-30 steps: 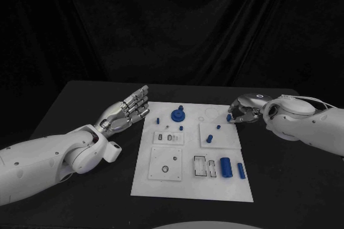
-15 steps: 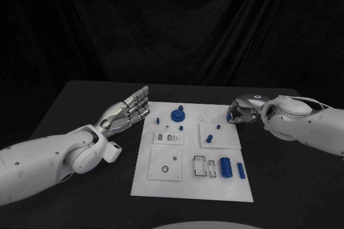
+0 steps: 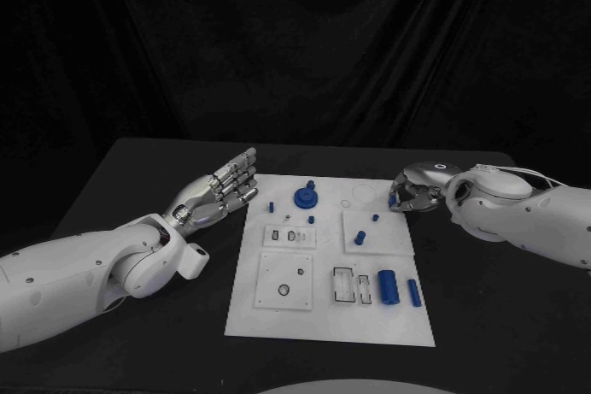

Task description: Assemble the parts on the task board

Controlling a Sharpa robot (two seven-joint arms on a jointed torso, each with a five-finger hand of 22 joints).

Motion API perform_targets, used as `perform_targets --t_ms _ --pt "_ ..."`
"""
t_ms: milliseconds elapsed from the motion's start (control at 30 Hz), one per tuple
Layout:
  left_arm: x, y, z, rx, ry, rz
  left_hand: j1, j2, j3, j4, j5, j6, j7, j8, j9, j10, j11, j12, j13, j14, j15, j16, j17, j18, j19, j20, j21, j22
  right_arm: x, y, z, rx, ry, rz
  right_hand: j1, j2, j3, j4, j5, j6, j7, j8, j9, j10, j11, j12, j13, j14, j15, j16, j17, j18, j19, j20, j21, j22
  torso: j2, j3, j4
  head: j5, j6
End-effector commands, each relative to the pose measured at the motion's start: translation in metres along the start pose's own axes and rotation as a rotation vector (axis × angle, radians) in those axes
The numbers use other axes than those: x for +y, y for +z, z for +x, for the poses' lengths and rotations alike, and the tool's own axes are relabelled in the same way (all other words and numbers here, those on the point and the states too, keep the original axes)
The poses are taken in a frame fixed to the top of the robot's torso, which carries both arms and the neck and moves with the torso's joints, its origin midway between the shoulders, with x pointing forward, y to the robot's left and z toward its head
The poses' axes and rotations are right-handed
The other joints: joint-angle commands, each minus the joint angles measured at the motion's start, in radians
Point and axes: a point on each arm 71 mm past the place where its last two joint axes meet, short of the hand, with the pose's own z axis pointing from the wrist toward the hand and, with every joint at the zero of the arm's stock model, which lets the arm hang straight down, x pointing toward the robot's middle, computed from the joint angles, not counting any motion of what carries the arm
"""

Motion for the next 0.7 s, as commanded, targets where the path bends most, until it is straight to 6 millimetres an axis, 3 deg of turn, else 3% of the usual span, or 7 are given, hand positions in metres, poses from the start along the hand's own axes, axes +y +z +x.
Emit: perform_targets --t_ms 33,200,500,700 --pt "0.0 0.0 0.002 0.012 -0.011 0.009 0.005 0.005 0.005 -0.002 0.005 -0.001 0.007 0.002 0.002 0.0 0.007 -0.003 -0.002 0.001 0.007 -0.004 -0.002 0.007 0.0 0.009 0.002 0.001 0.001 0.0 0.0 -0.026 -0.003 -0.006 0.001 0.006 0.0 -0.005 -0.002 0.013 -0.003 0.009 0.006 0.063 -0.003 0.006 0.185 0.056 -0.001 0.001 -0.001 -0.011 0.002 -0.001 -0.001 0.14 0.0 -0.0004 -0.0001 0.002 0.0" --pt "0.0 0.0 0.002 0.012 -0.011 0.007 0.005 0.005 0.005 -0.002 0.005 -0.001 0.007 0.002 0.002 0.0 0.007 -0.003 -0.002 0.001 0.007 -0.004 -0.002 0.007 0.0 0.009 0.002 0.001 0.002 0.001 0.0 -0.044 -0.002 -0.014 0.001 0.012 0.001 -0.006 0.008 0.03 -0.011 0.021 0.023 0.064 -0.009 0.008 0.187 0.056 -0.004 0.004 0.0 -0.011 0.003 -0.004 -0.001 0.142 0.0 -0.0003 0.0 0.002 -0.003" --pt "0.0 -0.001 0.0 0.008 -0.009 0.002 0.006 0.005 0.006 -0.004 0.005 -0.002 0.008 0.002 0.001 0.0 0.009 -0.003 -0.002 0.001 0.009 -0.004 -0.002 0.007 0.0 0.011 0.002 0.001 0.012 -0.009 -0.007 -0.136 0.023 -0.047 -0.005 0.012 0.011 -0.008 0.107 0.046 -0.02 0.039 0.073 0.068 -0.018 0.013 0.193 0.057 -0.013 0.009 -0.002 -0.013 0.009 -0.013 0.006 0.15 -0.001 -0.0002 0.0006 0.009 -0.003" --pt "0.001 -0.002 0.0 0.007 -0.009 -0.003 0.006 0.005 0.007 -0.005 0.005 -0.002 0.008 0.002 0.001 0.0 0.009 -0.003 -0.002 0.001 0.009 -0.004 -0.002 0.007 0.0 0.011 0.003 0.001 0.034 -0.016 -0.027 -0.175 0.043 -0.08 -0.012 0.017 0.017 -0.002 0.13 0.049 -0.018 0.04 0.086 0.073 -0.017 0.021 0.203 0.06 -0.013 0.026 0.013 -0.015 0.014 -0.013 0.018 0.156 -0.002 -0.0012 -0.0023 0.017 -0.009"
